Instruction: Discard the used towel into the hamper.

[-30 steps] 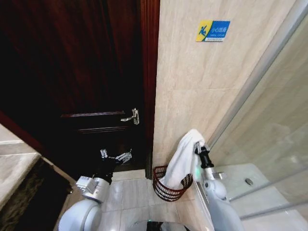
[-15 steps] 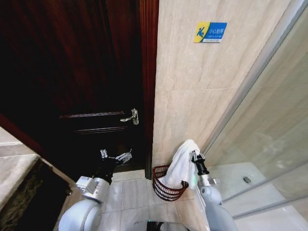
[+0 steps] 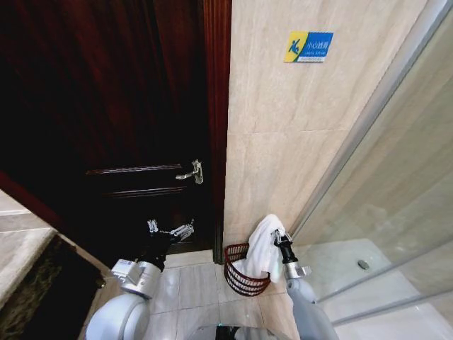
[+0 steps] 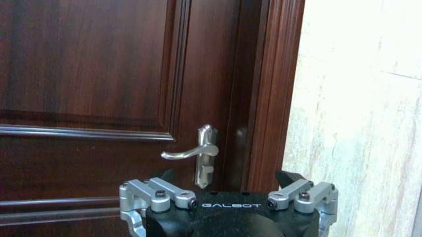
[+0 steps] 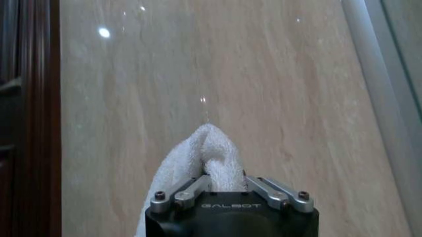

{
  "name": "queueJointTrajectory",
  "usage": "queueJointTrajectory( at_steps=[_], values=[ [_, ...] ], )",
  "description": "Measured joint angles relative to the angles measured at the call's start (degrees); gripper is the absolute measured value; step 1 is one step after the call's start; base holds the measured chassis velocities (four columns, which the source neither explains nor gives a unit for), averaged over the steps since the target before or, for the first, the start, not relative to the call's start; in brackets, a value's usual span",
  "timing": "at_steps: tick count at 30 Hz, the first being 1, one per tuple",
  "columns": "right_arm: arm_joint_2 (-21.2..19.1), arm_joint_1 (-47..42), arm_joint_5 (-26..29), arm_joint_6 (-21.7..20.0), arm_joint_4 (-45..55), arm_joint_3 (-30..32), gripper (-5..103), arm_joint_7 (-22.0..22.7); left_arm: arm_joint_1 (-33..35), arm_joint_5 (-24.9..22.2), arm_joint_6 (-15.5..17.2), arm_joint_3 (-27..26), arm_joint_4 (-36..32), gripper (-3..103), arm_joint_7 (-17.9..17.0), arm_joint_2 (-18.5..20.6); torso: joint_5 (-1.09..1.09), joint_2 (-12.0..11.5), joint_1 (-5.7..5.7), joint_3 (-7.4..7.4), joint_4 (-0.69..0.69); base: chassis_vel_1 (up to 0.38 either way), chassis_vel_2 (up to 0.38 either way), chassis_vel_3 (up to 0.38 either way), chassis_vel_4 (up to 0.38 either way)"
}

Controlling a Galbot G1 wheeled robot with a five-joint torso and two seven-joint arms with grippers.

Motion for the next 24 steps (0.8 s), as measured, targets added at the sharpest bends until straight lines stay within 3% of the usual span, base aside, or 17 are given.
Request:
queueJointTrajectory(
  at_steps=[13, 24],
  values=[
    [0.77, 2.15, -4.72, 2.04, -8.78, 0.56, 8, -0.2, 0.0, 0.0, 0.0, 0.0, 0.0, 100, 0.0, 0.0, 0.01, -0.01, 0.0, 0.0, 0.0, 0.0, 0.0, 0.0, 0.0],
    [0.82, 3.56, -4.79, 2.0, -12.87, 0.86, 8, -0.52, 0.0, 0.0, 0.0, 0.0, 0.0, 100, 0.0, 0.0, 0.0, -0.01, 0.0, 0.0, 0.0, 0.0, 0.0, 0.0, 0.0]
  ],
)
